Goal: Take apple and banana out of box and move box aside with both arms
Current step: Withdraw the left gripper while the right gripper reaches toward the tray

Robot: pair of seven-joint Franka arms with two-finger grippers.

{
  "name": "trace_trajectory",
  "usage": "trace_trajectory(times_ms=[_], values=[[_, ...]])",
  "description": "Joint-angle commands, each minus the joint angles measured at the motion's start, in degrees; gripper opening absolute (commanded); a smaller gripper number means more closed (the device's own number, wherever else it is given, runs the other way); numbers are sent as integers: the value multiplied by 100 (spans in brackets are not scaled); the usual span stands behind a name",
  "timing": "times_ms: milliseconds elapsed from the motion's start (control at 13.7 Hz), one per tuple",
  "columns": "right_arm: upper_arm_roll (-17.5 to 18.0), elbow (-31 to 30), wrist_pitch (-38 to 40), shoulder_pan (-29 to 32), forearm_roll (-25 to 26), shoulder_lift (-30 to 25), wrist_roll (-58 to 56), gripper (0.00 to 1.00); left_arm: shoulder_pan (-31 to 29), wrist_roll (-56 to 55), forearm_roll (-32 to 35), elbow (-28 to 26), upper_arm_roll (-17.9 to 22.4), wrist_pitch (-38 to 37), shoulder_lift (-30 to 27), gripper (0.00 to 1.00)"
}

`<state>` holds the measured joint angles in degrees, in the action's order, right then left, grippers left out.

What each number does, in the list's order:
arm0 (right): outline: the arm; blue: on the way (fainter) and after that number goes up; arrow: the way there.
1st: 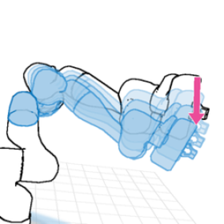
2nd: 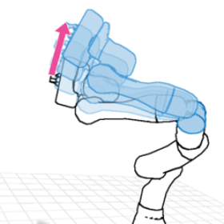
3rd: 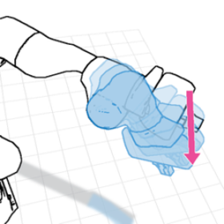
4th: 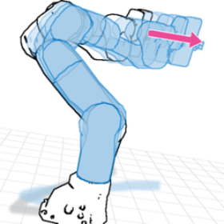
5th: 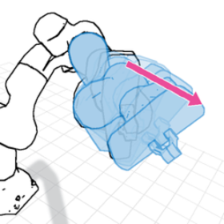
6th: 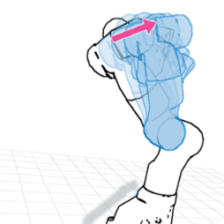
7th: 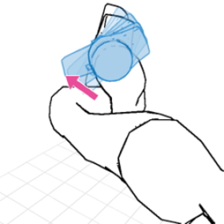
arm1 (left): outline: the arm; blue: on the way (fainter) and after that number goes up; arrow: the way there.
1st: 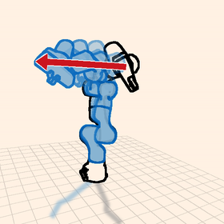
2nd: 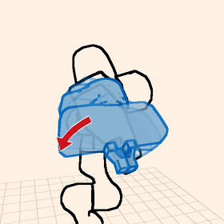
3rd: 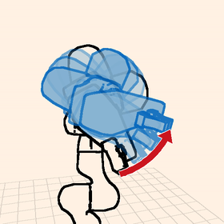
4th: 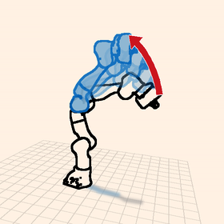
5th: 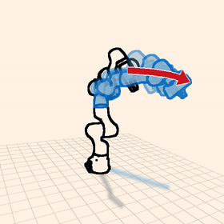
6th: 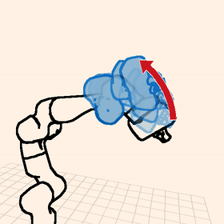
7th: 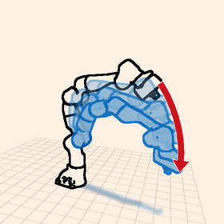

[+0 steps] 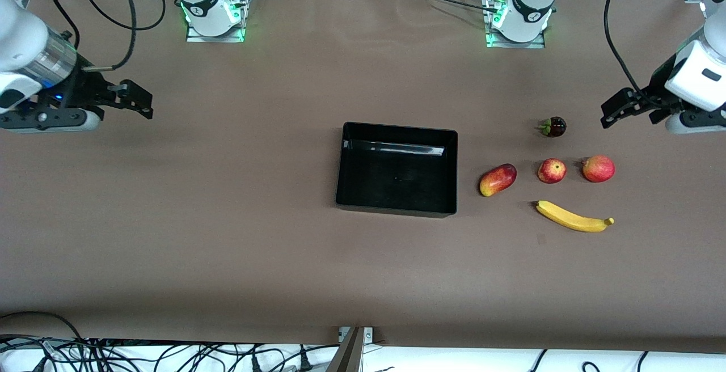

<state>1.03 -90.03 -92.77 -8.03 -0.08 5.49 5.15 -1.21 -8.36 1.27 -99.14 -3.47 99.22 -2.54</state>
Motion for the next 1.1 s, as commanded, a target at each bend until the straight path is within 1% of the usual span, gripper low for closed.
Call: trace_trajectory(times_ms=[0, 73, 219, 365, 658, 804, 1023], values=[[-6, 91, 267, -172, -9, 654, -435, 100, 121, 395, 198, -80, 84, -148, -116, 100], [3, 82, 286, -303, -35, 698, -392, 100, 112, 449, 190, -70, 84, -166, -115, 100], [3, 73, 129, -611, -350, 935, -226, 100, 130, 397, 199, -62, 31, -236, -115, 100], [3, -49, -379, -831, -763, 1199, 615, 100, 174, 388, 207, -53, 13, -245, -115, 100], [3, -138, -1723, -1822, -800, 1910, 2302, 100, 165, 414, 225, -44, -31, -245, -107, 100], [3, -129, -2461, -2192, -800, 2305, 3094, 100, 139, 432, 225, -44, -22, -254, -115, 100], [-6, -68, -3183, -2676, -792, 2833, 3948, 100, 147, 432, 225, -18, -31, -254, -115, 100]])
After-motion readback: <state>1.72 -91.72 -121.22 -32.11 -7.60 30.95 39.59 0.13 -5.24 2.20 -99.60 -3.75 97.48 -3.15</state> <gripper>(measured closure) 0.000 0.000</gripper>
